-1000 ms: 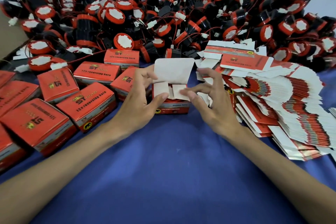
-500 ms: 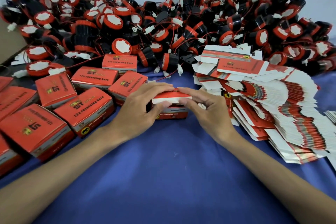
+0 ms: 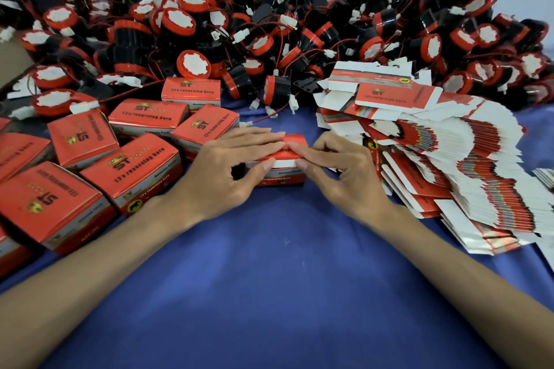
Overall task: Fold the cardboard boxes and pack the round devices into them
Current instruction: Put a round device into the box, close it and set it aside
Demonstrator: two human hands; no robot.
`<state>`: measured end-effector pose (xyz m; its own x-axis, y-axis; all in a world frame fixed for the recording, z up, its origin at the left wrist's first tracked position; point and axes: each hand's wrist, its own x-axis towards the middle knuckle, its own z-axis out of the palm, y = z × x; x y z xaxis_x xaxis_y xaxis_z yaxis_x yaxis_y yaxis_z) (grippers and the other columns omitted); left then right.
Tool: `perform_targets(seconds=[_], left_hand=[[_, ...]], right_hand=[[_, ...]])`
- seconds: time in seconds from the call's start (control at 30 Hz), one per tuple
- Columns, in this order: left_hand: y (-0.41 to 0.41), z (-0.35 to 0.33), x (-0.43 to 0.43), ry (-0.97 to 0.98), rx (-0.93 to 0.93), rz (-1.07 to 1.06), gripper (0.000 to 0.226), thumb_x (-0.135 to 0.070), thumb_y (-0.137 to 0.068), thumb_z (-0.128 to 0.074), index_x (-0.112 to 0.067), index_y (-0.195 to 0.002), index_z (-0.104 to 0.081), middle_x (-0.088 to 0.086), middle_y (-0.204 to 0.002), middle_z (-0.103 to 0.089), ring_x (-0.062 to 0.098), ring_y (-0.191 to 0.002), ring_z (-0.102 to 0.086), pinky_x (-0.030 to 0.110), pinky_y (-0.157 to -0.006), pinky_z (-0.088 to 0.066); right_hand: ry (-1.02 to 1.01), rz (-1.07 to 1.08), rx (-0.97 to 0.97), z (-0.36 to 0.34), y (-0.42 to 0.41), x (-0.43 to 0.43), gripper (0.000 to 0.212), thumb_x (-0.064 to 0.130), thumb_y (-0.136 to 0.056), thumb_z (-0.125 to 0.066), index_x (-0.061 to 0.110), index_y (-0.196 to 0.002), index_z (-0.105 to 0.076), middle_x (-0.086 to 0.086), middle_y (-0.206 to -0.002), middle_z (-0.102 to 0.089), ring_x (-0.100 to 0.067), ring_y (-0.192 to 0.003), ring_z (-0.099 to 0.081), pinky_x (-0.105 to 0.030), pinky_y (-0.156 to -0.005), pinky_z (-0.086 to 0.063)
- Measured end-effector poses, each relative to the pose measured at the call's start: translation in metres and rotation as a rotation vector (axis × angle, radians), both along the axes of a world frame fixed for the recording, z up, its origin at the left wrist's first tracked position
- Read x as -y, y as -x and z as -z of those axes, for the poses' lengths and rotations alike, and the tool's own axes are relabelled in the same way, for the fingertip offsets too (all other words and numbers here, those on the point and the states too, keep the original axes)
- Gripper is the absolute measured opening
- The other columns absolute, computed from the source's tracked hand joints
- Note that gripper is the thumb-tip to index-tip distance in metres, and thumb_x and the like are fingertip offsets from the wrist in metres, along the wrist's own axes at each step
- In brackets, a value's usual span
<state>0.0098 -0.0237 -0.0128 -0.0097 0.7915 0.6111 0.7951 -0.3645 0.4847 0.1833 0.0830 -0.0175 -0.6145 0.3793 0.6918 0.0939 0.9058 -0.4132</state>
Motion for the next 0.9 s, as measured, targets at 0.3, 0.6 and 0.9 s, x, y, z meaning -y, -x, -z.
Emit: perform_targets(seconds=[0.3,0.6,0.9], left_hand=[[0.0,0.002,0.001,0.032,-0.085,-0.003,0.038,-0.014,-0.087,-0.062,0.001,-0.122,-0.062,0.004,-0.127,-0.06,0.018,-0.129,-0.05,0.025,-0.113,-0.033],[-0.002,0.005,0.0,-0.048,-0.284,-0.054,0.035,-0.013,-0.088,-0.065,0.003,-0.119,-0.065,0.011,-0.122,-0.065,0.029,-0.121,-0.057,0.04,-0.106,-0.043],[-0.008,0.001,0.004,-0.133,-0.692,-0.348,0.038,-0.036,-0.089,-0.058,-0.012,-0.115,-0.07,0.012,-0.105,-0.07,0.033,-0.09,-0.065,0.049,-0.096,-0.048]], right_hand=[[-0.018,0.018,-0.032,0.002,0.004,0.004,0.024,0.0,-0.084,-0.067,-0.004,-0.108,-0.069,-0.015,-0.066,-0.053,-0.02,-0.06,-0.046,-0.023,-0.056,-0.038],[0.003,-0.063,0.108,0.003,-0.002,0.0,0.037,0.007,-0.083,-0.067,-0.003,-0.118,-0.062,-0.006,-0.069,-0.04,-0.015,-0.062,-0.037,-0.022,-0.054,-0.033],[-0.306,0.094,0.123,-0.017,-0.002,-0.014,0.019,0.016,-0.09,-0.062,0.003,-0.095,-0.076,-0.006,-0.069,-0.052,-0.024,-0.061,-0.049,-0.033,-0.054,-0.043]])
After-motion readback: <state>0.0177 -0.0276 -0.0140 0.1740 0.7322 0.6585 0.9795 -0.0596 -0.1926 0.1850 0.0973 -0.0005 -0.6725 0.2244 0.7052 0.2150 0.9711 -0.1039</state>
